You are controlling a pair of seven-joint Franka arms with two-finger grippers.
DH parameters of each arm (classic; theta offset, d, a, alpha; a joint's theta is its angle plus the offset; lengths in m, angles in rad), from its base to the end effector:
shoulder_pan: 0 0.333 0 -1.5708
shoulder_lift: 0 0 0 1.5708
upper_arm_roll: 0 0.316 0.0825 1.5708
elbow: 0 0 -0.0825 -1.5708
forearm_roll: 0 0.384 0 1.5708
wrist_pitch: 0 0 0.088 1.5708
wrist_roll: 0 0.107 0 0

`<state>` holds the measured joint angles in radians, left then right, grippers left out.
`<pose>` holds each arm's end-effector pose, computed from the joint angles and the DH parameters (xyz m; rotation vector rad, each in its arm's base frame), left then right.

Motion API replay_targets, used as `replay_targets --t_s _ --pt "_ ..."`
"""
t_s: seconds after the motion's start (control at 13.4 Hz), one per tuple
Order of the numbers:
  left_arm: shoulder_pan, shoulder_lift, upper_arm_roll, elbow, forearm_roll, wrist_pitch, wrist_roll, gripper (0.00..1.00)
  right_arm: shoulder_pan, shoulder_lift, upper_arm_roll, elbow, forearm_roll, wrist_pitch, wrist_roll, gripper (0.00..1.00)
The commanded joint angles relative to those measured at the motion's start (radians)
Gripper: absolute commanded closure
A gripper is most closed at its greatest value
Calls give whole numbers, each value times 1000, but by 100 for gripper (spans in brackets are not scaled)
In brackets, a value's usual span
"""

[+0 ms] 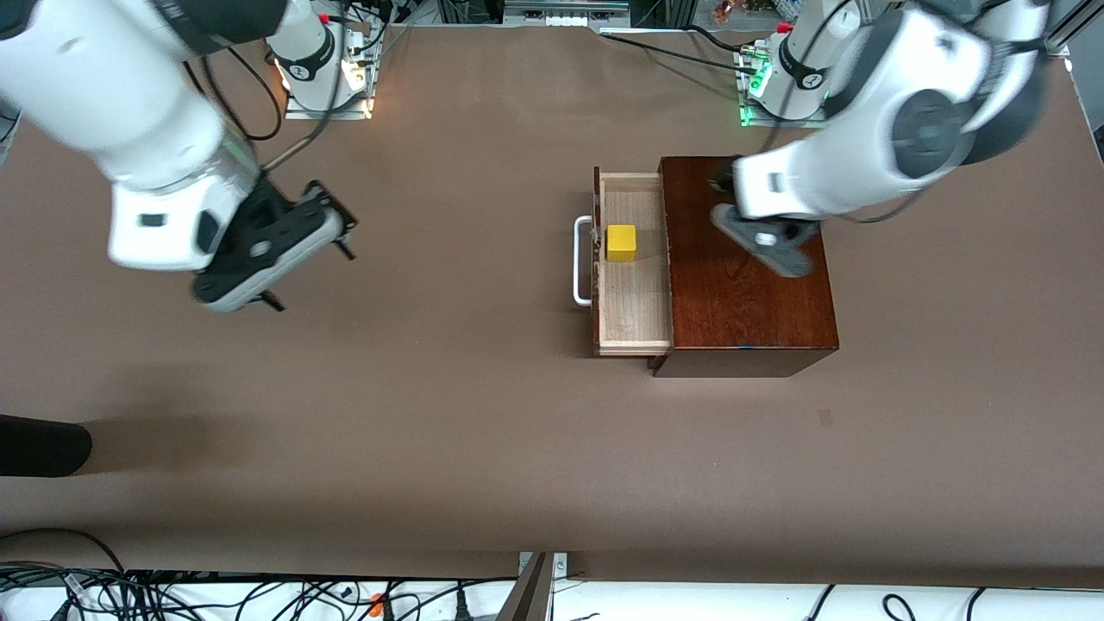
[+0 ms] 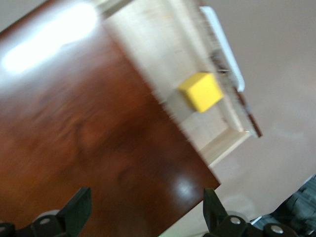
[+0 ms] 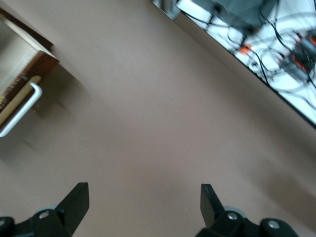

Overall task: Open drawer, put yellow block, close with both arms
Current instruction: 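Withdraw the right gripper while the left gripper reaches toward the drawer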

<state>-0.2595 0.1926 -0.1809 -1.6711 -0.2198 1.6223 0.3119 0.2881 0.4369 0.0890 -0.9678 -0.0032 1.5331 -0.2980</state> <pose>0.5299 -0.2668 0.4754 2.7003 -1.0092 -0.3689 0.6330 0.2320 0.6352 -2.9272 -1.0092 -0.1994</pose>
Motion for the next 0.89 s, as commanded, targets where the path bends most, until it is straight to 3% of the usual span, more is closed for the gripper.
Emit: replay_targets --t_s 0.0,0.3,0.37,0.6,0.82 --pt "-82 122 -12 128 -21 33 184 0 -33 -191 -25 -217 23 -10 95 0" --pt "-219 201 -28 117 -32 252 456 0 -119 -427 -35 -500 26 2 152 0" --pt "-256 218 -28 111 -24 307 495 0 -121 -460 -73 -541 26 5 151 0" --pt "-355 289 -28 113 57 447 570 0 -121 -466 -175 -568 40 -4 154 0" --pt "-449 344 -26 106 190 518 558 0 -121 -466 -215 -612 65 33 219 0"
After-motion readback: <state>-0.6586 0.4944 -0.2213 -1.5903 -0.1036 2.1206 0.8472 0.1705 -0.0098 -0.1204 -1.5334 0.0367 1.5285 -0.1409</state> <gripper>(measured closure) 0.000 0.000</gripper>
